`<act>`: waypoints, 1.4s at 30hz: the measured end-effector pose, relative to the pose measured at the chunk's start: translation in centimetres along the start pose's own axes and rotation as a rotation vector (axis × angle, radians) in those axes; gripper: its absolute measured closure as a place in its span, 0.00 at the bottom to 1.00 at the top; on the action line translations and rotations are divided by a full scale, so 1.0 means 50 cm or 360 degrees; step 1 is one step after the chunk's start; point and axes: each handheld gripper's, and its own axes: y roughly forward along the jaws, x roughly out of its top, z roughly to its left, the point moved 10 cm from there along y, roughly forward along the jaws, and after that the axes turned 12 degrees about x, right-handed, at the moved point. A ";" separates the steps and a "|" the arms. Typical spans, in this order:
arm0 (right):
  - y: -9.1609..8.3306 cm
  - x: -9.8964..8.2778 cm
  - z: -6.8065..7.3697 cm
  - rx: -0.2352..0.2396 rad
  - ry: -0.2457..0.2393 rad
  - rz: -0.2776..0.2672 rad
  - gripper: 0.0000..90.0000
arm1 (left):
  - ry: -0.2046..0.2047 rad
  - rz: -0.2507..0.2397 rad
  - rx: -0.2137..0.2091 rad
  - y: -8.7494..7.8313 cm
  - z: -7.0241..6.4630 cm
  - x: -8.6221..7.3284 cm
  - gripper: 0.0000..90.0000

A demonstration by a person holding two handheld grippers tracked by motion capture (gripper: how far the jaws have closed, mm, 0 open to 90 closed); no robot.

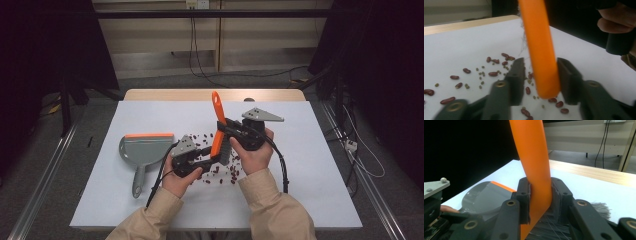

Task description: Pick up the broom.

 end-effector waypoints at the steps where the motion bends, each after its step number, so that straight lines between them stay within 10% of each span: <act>1: 0.002 0.000 0.003 0.0014 0.0001 0.0003 0.79 | -0.0003 0.0013 0.0016 0.000 0.002 -0.001 0.75; 11: 0.010 0.002 0.012 0.0006 -0.0010 0.0006 0.77 | -0.0043 0.0038 0.0153 -0.005 0.026 -0.004 0.79; 18: 0.011 0.005 0.013 -0.0043 -0.0016 0.0009 0.41 | -0.0064 0.0025 0.0214 -0.010 0.045 -0.002 0.79; 27: 0.014 -0.014 0.016 -0.0042 0.0022 0.0047 0.20 | -0.0056 0.0018 0.0281 -0.009 0.058 -0.001 0.79; 42: 0.049 -0.045 0.025 -0.0116 0.0091 0.0092 0.16 | -0.0054 0.0005 0.0316 -0.007 0.059 -0.002 0.79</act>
